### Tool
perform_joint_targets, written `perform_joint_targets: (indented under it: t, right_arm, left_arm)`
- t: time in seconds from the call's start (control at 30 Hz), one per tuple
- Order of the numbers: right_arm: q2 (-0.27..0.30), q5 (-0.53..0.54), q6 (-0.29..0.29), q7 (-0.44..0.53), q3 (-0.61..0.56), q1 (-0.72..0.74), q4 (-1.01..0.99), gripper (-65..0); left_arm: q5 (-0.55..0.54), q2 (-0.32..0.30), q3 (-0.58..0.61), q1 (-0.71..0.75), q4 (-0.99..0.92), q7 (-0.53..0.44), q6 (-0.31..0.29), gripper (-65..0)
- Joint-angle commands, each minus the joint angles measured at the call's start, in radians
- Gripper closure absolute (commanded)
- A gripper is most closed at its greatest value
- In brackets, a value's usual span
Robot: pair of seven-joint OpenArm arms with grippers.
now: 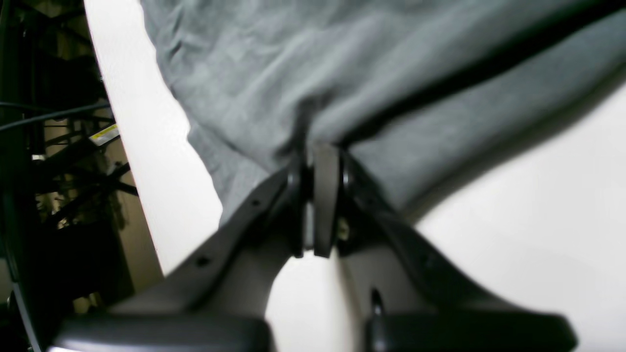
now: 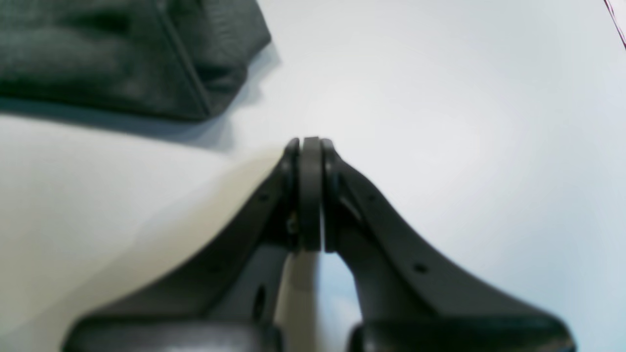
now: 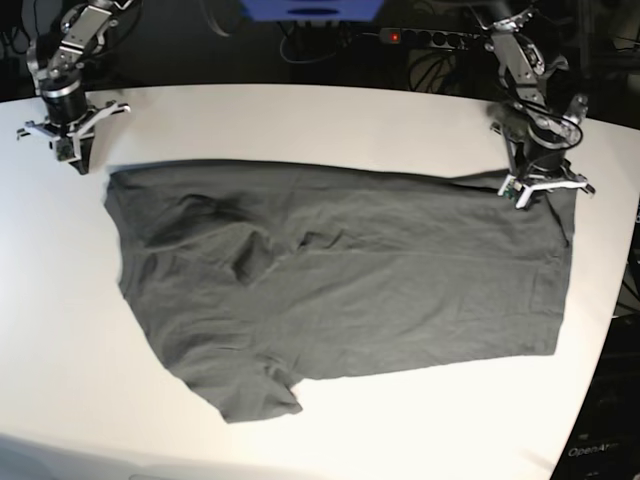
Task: Fold the T-shirt properly
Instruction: 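Hold the shoulder edge with both grippers and shift the right gripper outward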
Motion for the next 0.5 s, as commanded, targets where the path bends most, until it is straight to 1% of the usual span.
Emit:
perform_joint_targets:
  t: [0.0, 0.1, 0.23, 0.43, 0.47]
  right_arm:
    - [0.001, -0.035, 0.012, -0.035, 0.004, -0.012, 0.01, -0.3]
    - [-0.005, -0.035, 0.012, -0.013, 0.004, -0.041, 0.076, -0.3]
    - [-0.053, -0.035, 0.012, 0.01, -0.003, -0.084, 0.211, -0.3]
    - [-0.142, -0.033, 0.012, 0.025, -0.002, -0.072, 0.384, -0.3]
    - [-0.145, -0.033, 0.012, 0.025, -0.005, -0.067, 0.416, -0.3]
  left_arm:
    - [0.0, 0.007, 0.003, 0.0, 0.013, -0.001, -0.018, -3.1]
    - [0.0, 0.007, 0.003, -0.006, 0.004, -0.001, -0.018, -3.1]
    - [0.0, 0.007, 0.003, -0.009, 0.004, -0.001, -0.018, -3.1]
    - [0.0, 0.007, 0.003, -0.009, 0.003, 0.0, -0.018, -3.1]
    - [0.0, 0.007, 0.003, -0.007, 0.003, 0.0, -0.018, -3.1]
